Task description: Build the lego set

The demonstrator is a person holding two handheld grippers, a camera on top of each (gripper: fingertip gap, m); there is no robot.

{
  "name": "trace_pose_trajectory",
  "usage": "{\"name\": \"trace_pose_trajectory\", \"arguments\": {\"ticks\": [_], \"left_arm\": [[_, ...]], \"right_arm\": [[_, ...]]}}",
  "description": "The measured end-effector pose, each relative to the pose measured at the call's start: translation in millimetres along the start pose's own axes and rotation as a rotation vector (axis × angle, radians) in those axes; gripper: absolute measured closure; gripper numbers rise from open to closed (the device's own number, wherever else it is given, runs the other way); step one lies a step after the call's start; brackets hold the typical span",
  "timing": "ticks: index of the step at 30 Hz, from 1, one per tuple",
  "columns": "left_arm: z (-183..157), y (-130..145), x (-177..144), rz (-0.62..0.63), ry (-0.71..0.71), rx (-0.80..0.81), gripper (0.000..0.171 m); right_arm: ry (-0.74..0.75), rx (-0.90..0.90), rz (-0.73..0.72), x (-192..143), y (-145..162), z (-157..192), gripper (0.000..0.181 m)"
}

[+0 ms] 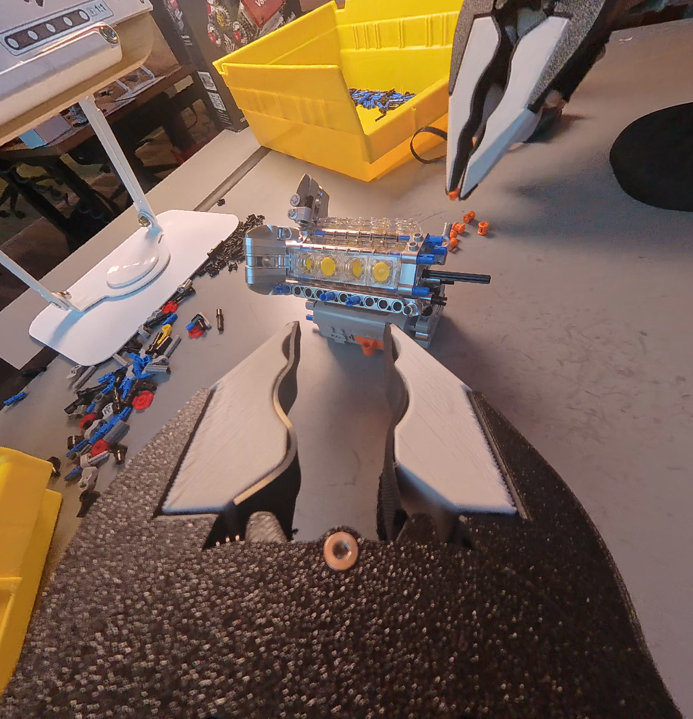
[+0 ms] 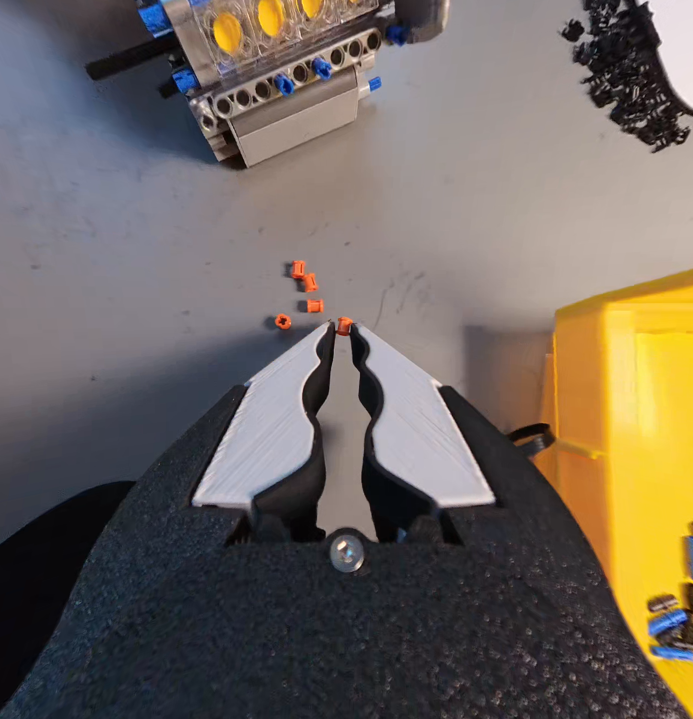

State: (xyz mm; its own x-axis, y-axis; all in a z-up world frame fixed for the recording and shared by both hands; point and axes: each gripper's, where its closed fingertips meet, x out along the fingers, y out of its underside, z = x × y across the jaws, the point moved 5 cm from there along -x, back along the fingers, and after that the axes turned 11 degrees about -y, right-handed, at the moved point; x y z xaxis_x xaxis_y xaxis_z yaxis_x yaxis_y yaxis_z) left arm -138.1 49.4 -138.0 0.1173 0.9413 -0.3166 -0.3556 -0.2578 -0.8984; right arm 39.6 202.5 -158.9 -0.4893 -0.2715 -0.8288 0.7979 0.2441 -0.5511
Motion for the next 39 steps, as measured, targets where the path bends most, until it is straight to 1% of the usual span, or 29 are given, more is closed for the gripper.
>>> {"name": "trace_pose_trajectory", "arguments": {"ticks": [3,5,7,9,11,13,14,15,16,17,18,21,23,25,27,29,31,39], "left_arm": [[-0.7,0.2,-0.1,0.000,-0.006,0.012,0.131],[-1.0,0.6,-0.2,0.003,-0.008,0.017,0.131],[-1.1,0.8,-0.3,0.004,-0.010,0.020,0.131],[-1.1,0.8,-0.3,0.005,-0.010,0.020,0.131],[-1.3,0.9,-0.1,0.006,-0.008,0.021,0.131],[-2.0,1.3,0.5,0.009,-0.004,0.022,0.131],[-2.5,1.5,0.8,0.011,-0.001,0.025,0.131],[-3.1,1.5,1.2,0.013,0.002,0.029,0.131],[-3.6,1.5,1.4,0.013,0.003,0.034,0.131],[-4.1,1.5,1.6,0.013,0.005,0.038,0.131],[-4.3,1.5,1.5,0.013,0.005,0.041,0.131],[-3.9,1.4,0.3,0.012,0.000,0.042,0.131],[-2.7,1.7,-0.4,0.013,-0.002,0.039,0.131],[-2.2,1.3,-0.5,0.012,0.003,0.035,0.131],[-3.1,0.6,-0.3,0.010,0.016,0.031,0.131],[-3.9,0.9,0.3,0.012,0.029,0.028,0.131],[-4.0,0.9,0.6,0.013,0.038,0.025,0.131],[-3.3,0.6,-0.5,0.008,0.048,0.013,0.131]], "right_arm": [[0.002,0.025,0.006,8.6,7.8,-1.5,0.174],[0.006,0.033,-0.008,8.2,7.9,-3.7,0.174],[0.003,0.041,-0.019,5.8,7.9,-6.0,0.170],[0.006,0.041,-0.069,-7.5,-0.1,-9.3,0.166],[0.074,0.048,-0.159,-38.2,-17.1,-25.1,0.166],[0.251,0.118,-0.267,-85.1,-34.9,-63.5,0.167],[0.360,0.189,-0.308,-110.5,-39.4,-90.2,0.168],[0.477,0.271,-0.318,-133.8,-38.1,-120.3,0.170],[0.574,0.339,-0.302,-152.0,-33.1,-151.0,0.170],[0.644,0.406,-0.257,-163.5,-24.1,-181.5,0.170],[0.673,0.480,-0.205,-167.3,-13.0,-209.9,0.169],[0.657,0.705,-0.114,-149.6,19.8,-274.1,0.170],[0.675,0.805,-0.053,-132.8,43.0,-301.3,0.170],[0.650,0.912,-0.046,-115.2,62.6,-316.4,0.171],[0.683,0.950,-0.013,-107.7,79.7,-325.3,0.171],[0.686,0.988,-0.011,-103.1,90.6,-329.2,0.172],[0.681,0.994,-0.031,-101.1,92.1,-331.3,0.172],[0.690,0.999,-0.027,-98.4,94.5,-337.1,0.174]]}}
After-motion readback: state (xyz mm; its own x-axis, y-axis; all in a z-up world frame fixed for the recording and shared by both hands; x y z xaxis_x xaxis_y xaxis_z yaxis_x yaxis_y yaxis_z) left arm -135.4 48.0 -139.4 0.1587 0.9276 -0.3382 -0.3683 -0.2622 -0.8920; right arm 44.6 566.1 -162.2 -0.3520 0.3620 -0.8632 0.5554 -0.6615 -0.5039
